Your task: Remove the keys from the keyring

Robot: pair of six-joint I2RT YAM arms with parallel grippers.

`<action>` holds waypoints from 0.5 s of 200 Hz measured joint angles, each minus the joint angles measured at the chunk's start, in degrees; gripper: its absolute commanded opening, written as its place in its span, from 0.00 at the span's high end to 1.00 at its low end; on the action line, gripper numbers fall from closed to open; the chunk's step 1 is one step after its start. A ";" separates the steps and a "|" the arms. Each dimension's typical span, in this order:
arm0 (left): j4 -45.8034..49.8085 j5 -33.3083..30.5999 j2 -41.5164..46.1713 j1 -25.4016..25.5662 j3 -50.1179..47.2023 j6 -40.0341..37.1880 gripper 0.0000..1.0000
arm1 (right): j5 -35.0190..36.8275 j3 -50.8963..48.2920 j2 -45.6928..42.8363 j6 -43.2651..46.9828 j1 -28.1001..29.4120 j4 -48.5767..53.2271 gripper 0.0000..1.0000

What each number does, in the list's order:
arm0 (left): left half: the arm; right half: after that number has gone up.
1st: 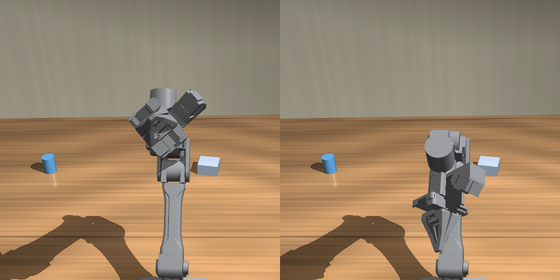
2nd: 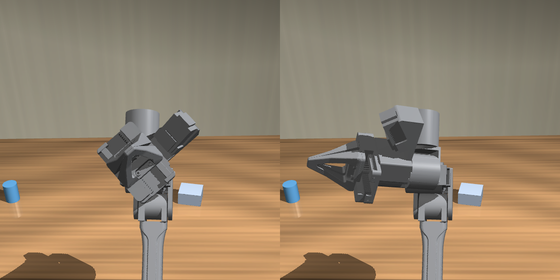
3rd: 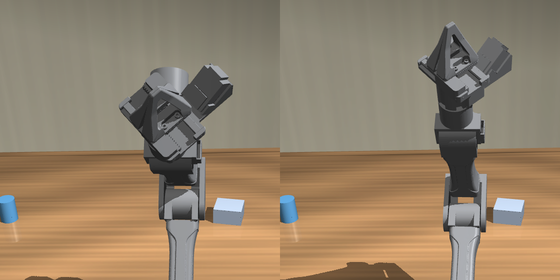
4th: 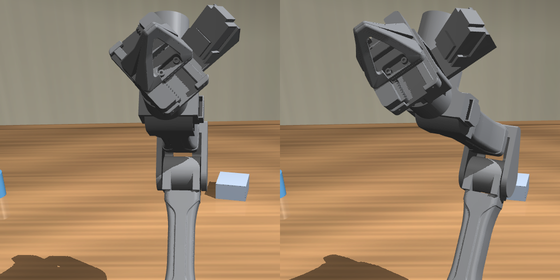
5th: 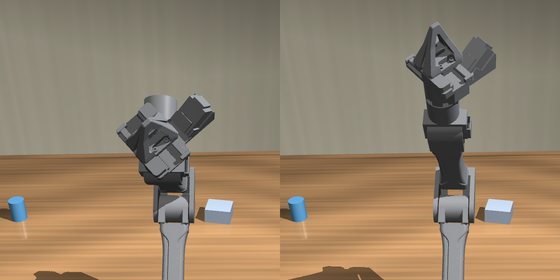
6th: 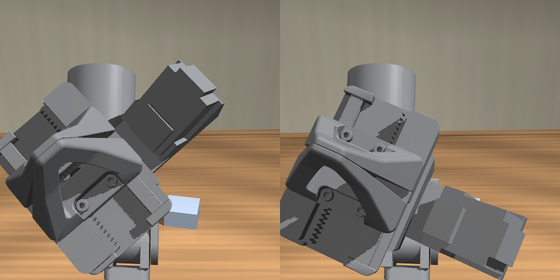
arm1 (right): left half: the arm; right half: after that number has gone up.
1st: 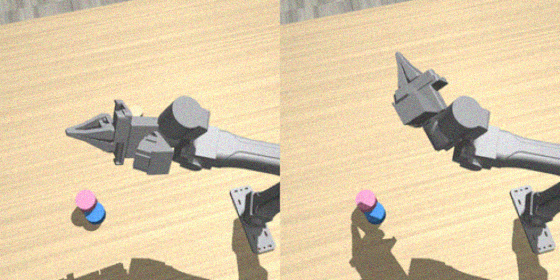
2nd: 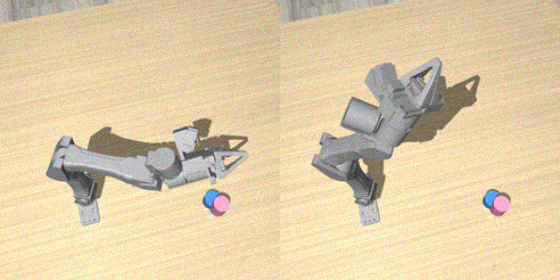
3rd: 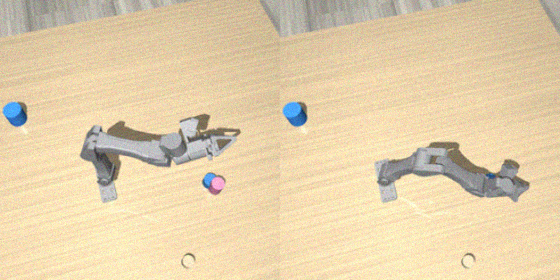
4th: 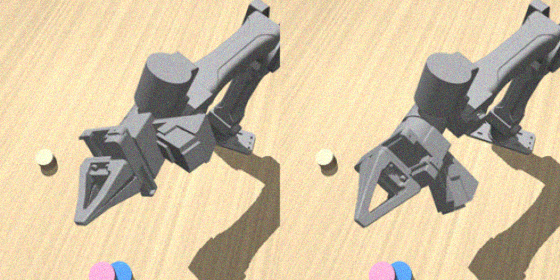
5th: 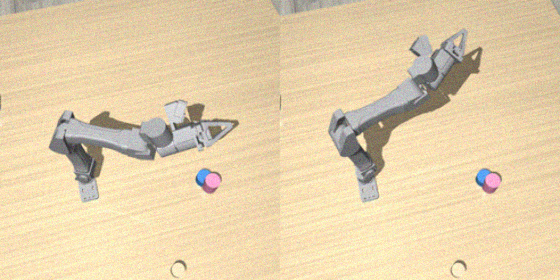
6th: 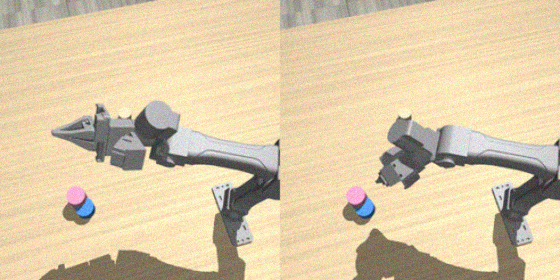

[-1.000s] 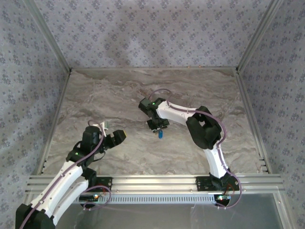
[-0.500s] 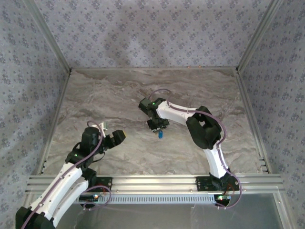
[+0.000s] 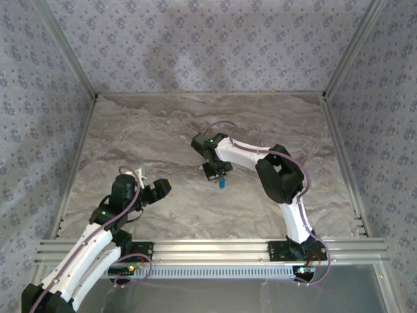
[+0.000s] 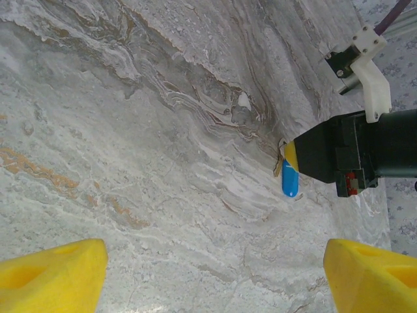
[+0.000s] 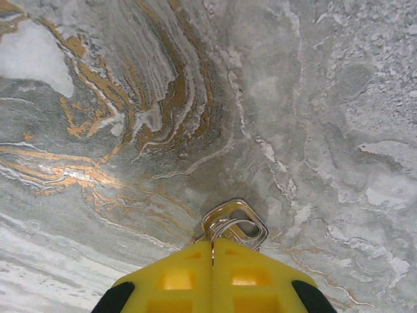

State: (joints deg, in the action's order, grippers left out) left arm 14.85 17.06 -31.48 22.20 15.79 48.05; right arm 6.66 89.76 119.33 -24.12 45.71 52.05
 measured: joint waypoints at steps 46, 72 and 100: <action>-0.02 -0.13 0.00 0.00 0.00 0.07 0.13 | -1.42 -1.84 -5.40 0.00 -0.59 -1.49 1.00; -0.04 -0.13 -0.02 0.00 0.00 0.07 0.13 | -4.37 -3.80 -9.33 -0.17 -2.36 -4.00 1.00; -0.04 -0.11 -0.07 0.00 0.00 0.07 0.13 | -6.84 -4.79 -9.84 -0.48 -4.24 -6.25 1.00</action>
State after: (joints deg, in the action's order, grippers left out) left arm 14.81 16.95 -31.55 22.20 15.79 48.12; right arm -0.19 84.97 109.49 -24.60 41.47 45.80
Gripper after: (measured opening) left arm 0.866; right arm 0.052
